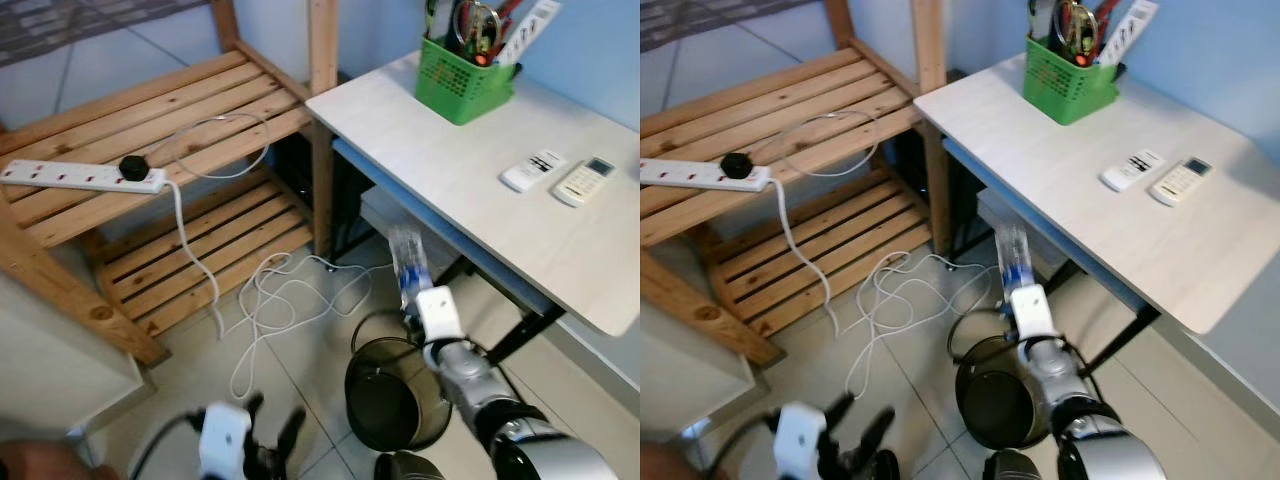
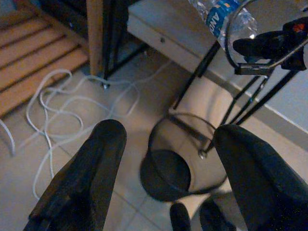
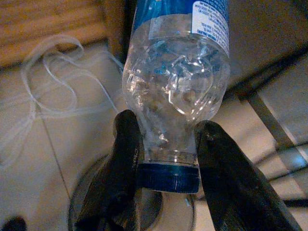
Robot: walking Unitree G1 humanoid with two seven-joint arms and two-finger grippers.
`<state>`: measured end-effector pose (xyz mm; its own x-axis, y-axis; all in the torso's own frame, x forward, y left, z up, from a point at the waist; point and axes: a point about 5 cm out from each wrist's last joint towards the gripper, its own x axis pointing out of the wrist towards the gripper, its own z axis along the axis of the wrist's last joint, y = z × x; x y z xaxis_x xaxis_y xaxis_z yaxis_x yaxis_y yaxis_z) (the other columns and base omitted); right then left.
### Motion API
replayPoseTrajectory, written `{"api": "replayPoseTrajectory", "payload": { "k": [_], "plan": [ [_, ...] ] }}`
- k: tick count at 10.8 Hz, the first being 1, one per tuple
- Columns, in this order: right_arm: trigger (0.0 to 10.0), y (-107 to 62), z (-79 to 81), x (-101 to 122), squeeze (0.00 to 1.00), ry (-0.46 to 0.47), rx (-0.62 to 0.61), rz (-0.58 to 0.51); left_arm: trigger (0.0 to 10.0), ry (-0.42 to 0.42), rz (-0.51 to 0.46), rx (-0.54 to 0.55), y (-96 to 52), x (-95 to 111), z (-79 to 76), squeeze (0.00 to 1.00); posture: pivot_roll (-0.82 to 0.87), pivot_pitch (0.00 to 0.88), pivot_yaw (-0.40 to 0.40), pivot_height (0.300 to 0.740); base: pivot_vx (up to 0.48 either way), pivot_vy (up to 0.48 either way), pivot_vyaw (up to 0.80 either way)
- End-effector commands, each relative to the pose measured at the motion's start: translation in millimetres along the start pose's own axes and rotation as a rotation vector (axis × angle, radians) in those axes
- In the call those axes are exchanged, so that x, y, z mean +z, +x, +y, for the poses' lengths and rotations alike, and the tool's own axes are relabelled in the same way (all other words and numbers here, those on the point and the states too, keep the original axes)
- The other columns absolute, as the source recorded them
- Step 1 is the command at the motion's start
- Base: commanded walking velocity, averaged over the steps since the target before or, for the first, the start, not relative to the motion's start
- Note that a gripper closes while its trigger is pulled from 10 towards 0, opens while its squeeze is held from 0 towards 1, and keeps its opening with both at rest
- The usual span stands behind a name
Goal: Clean up the room
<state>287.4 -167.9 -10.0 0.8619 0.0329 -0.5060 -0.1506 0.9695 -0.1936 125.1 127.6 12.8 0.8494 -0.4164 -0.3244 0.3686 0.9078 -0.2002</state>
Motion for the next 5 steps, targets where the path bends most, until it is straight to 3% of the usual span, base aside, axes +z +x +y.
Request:
{"api": "replayPoseTrajectory", "payload": {
  "k": [1,3,4,5],
  "plan": [
    [10.0,-2.8,-6.9,-0.2,0.0,0.041,-0.003,-0.043,10.0,0.002,0.009,0.017,-1.2,-1.1,5.2,0.0,0.05,0.066,0.049,0.74,0.0,0.0,0.0],
    [10.0,-20.9,-29.1,-4.7,0.0,0.077,0.018,-0.175,10.0,0.047,-0.045,0.039,8.5,14.0,10.8,0.0,0.01,0.012,0.058,0.74,0.0,0.0,0.0],
    [10.0,-39.0,-42.8,3.2,0.0,0.056,0.038,-0.29,10.0,0.101,-0.116,0.086,9.1,41.4,15.2,0.0,-0.01,0.0,0.069,0.74,0.0,0.0,0.0],
    [10.0,-50.4,-54.6,8.9,0.0,0.036,0.021,-0.347,10.0,0.152,-0.162,0.189,9.5,53.7,24.4,0.0,-0.03,0.0,0.07,0.74,0.0,0.0,0.0]
  ]
}}
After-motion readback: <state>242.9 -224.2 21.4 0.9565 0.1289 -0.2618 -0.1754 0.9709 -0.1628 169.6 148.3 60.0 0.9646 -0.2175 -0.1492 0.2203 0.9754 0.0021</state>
